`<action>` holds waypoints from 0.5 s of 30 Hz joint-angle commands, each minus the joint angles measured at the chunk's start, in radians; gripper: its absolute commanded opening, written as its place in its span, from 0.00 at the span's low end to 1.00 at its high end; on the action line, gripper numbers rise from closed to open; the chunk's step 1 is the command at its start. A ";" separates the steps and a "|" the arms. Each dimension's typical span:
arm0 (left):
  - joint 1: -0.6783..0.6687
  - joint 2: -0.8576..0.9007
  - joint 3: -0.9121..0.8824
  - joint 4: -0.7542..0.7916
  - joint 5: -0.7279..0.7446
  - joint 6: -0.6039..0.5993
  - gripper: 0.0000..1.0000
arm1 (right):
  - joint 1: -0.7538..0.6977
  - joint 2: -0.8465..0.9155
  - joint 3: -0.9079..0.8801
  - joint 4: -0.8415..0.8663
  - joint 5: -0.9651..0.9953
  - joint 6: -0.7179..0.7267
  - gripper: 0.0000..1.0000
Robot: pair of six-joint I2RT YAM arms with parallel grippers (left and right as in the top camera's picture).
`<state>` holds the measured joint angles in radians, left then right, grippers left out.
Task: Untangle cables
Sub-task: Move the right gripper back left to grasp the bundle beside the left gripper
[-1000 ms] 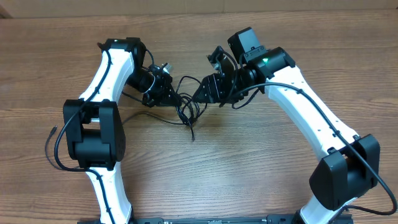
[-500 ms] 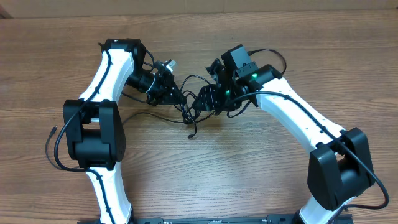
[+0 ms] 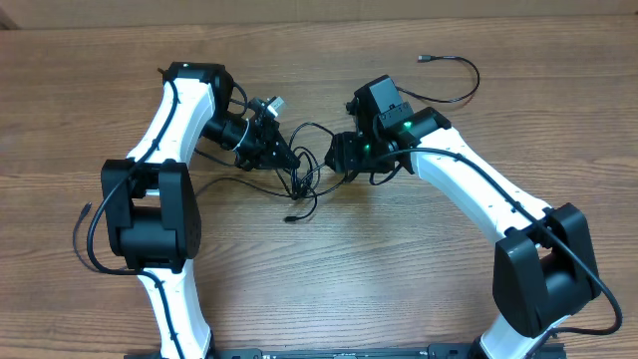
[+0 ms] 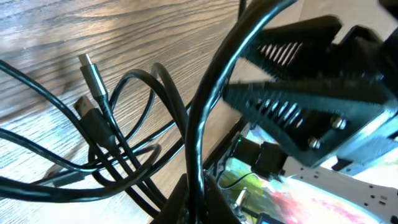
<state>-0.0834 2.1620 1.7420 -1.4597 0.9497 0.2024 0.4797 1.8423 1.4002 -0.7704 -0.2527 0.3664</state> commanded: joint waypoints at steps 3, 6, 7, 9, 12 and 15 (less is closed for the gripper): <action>-0.003 -0.032 0.027 -0.006 -0.018 0.030 0.04 | 0.003 0.008 -0.005 0.008 -0.002 0.032 0.66; -0.005 -0.032 0.027 -0.006 -0.018 0.030 0.04 | 0.003 0.008 -0.005 0.019 -0.164 0.056 0.66; -0.005 -0.032 0.027 -0.006 -0.018 0.030 0.04 | 0.003 0.008 -0.005 0.018 -0.211 0.089 0.65; -0.005 -0.032 0.027 -0.005 -0.018 0.030 0.04 | 0.003 0.008 -0.005 0.014 -0.272 0.166 0.61; -0.005 -0.032 0.027 -0.005 -0.018 0.030 0.04 | 0.003 0.008 -0.005 0.014 -0.310 0.240 0.58; -0.005 -0.032 0.027 -0.006 -0.018 0.030 0.04 | 0.003 0.008 -0.005 0.014 -0.310 0.286 0.58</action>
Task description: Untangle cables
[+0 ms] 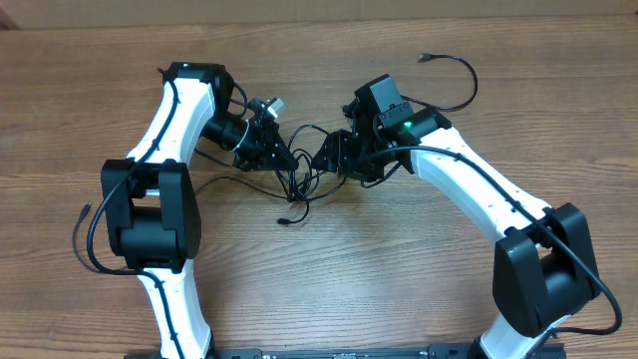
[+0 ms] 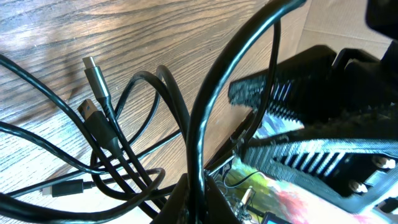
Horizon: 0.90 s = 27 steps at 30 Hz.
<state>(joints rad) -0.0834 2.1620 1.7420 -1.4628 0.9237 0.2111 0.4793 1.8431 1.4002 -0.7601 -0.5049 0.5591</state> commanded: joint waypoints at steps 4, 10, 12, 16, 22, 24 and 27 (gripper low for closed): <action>-0.005 -0.032 0.027 -0.002 0.008 0.021 0.04 | 0.004 0.007 -0.006 0.004 -0.036 0.127 0.58; -0.005 -0.032 0.027 -0.003 0.009 0.021 0.04 | 0.019 0.011 -0.056 0.051 0.044 0.237 0.57; -0.005 -0.032 0.027 -0.003 0.009 0.021 0.04 | 0.023 0.012 -0.085 0.098 0.044 0.252 0.49; -0.005 -0.032 0.027 -0.002 0.008 0.022 0.04 | 0.024 0.012 -0.120 0.176 0.043 0.227 0.04; -0.005 -0.032 0.027 -0.007 -0.065 0.021 0.04 | -0.014 -0.032 -0.078 0.184 -0.027 0.088 0.04; -0.005 -0.032 0.027 -0.007 -0.079 0.021 0.04 | -0.039 -0.064 -0.065 0.181 -0.059 0.047 0.04; -0.005 -0.032 0.027 -0.006 -0.082 0.021 0.06 | -0.068 -0.121 -0.063 0.183 -0.074 0.016 0.04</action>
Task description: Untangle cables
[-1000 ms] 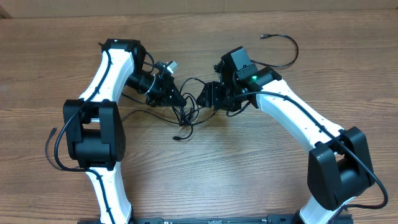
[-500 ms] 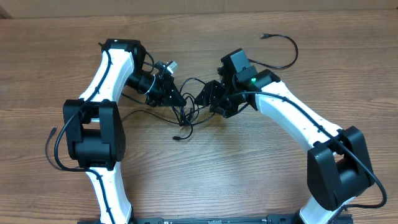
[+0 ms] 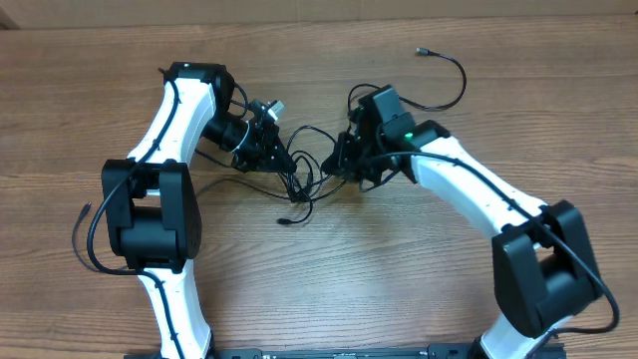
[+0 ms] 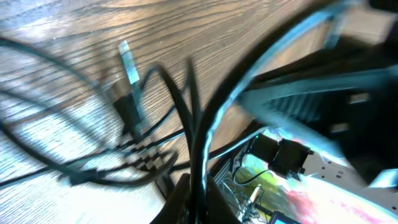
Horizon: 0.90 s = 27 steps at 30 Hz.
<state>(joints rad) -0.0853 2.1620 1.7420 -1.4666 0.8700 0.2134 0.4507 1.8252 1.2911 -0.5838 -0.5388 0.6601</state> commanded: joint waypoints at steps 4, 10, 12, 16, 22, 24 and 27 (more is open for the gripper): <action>-0.003 -0.032 0.027 0.001 -0.028 0.018 0.19 | -0.054 -0.140 0.046 0.003 -0.040 -0.090 0.04; -0.003 -0.032 0.027 0.001 -0.028 0.018 0.05 | -0.052 -0.140 0.045 0.000 -0.040 -0.089 0.04; -0.003 -0.032 0.027 0.001 -0.028 0.018 0.04 | -0.052 -0.140 0.045 0.000 -0.040 -0.089 0.04; -0.003 -0.032 0.027 0.002 -0.028 0.016 0.05 | -0.052 -0.140 0.045 0.004 -0.040 -0.089 0.04; -0.034 -0.030 -0.002 0.057 -0.043 -0.115 0.27 | -0.053 -0.140 0.045 0.014 -0.040 -0.089 0.04; -0.048 -0.030 -0.035 0.105 -0.043 -0.201 0.20 | -0.053 -0.140 0.045 0.014 -0.040 -0.089 0.04; -0.060 -0.030 -0.090 0.189 -0.042 -0.330 0.16 | -0.053 -0.140 0.045 0.011 -0.040 -0.089 0.04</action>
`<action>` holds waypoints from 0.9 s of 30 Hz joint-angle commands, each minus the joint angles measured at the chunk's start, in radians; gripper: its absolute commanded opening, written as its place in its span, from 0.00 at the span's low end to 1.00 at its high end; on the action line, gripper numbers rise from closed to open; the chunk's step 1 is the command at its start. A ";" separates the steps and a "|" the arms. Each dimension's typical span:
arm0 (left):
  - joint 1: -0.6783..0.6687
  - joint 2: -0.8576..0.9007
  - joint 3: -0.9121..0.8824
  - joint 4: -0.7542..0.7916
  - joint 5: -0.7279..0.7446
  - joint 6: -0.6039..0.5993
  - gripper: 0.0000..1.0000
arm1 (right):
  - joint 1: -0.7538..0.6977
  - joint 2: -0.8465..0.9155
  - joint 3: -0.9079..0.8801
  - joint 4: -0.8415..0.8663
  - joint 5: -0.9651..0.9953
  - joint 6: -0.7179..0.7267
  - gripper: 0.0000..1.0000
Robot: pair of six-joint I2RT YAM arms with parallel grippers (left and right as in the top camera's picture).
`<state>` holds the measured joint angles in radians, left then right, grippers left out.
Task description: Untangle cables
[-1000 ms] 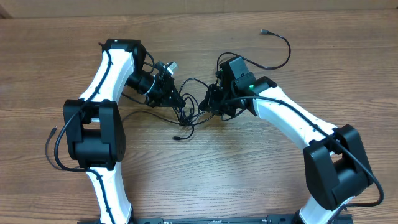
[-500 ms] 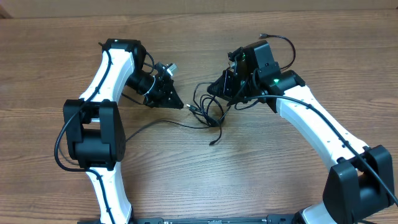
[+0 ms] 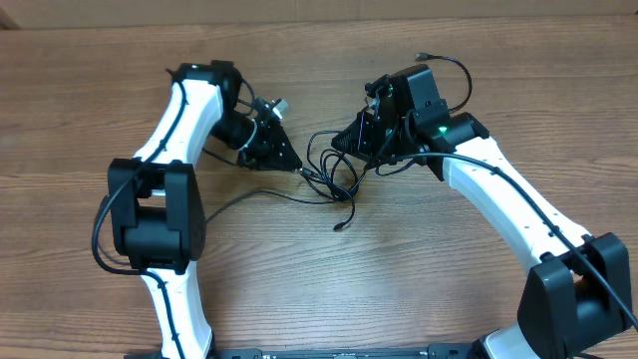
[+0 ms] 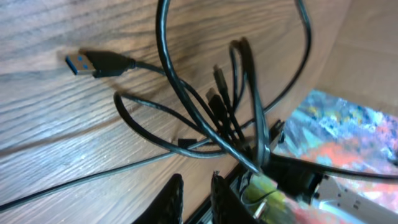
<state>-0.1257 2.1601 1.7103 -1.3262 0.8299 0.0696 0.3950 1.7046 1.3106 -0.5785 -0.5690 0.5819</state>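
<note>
A tangle of black cables lies on the wooden table between my two grippers. My left gripper points at its left side. In the left wrist view the left gripper stands open by a narrow gap with only wood showing between its fingers. A blue-tipped USB plug rests in front of it. My right gripper is shut on cable strands at the tangle's upper right, where the loops converge. One loose cable end trails toward the front.
A thin cable runs left from the tangle toward the left arm's base. Another black cable loops behind the right arm, its plug near the back edge. Both white arms flank the tangle.
My left gripper has let go of the cable it held and now stands open. The right gripper has moved right and back, and the tangle has shifted right with it.
My left gripper was shut on a cable rising from the tangle while the right gripper stood open near it. The right gripper then came in against the tangle's right side. Now the right one holds the strands, the left is open, and the tangle lies further right.
</note>
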 commanded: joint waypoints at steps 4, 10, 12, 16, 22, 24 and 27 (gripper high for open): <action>-0.021 -0.028 -0.123 0.166 0.001 -0.345 0.18 | 0.003 -0.019 0.026 0.002 -0.009 -0.011 0.04; -0.021 -0.028 -0.171 0.258 0.002 -0.430 0.30 | 0.003 -0.019 0.026 0.002 -0.009 -0.011 0.04; -0.022 -0.028 -0.171 0.259 0.002 -0.433 0.33 | 0.003 -0.019 0.026 0.002 -0.009 -0.011 0.04; -0.026 -0.028 -0.171 0.262 0.001 -0.449 0.41 | 0.003 -0.019 0.026 0.002 0.000 -0.011 0.04; -0.053 -0.028 -0.171 0.274 -0.004 -0.517 0.44 | 0.003 -0.019 0.026 0.001 0.006 -0.011 0.04; -0.070 -0.028 -0.171 0.290 -0.015 -0.525 0.43 | 0.003 -0.019 0.026 0.001 0.006 -0.011 0.04; -0.096 -0.028 -0.171 0.308 -0.056 -0.562 0.33 | 0.003 -0.019 0.026 0.001 0.006 -0.011 0.04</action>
<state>-0.1902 2.1601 1.5467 -1.0279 0.8143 -0.4366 0.3950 1.7046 1.3106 -0.5800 -0.5671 0.5793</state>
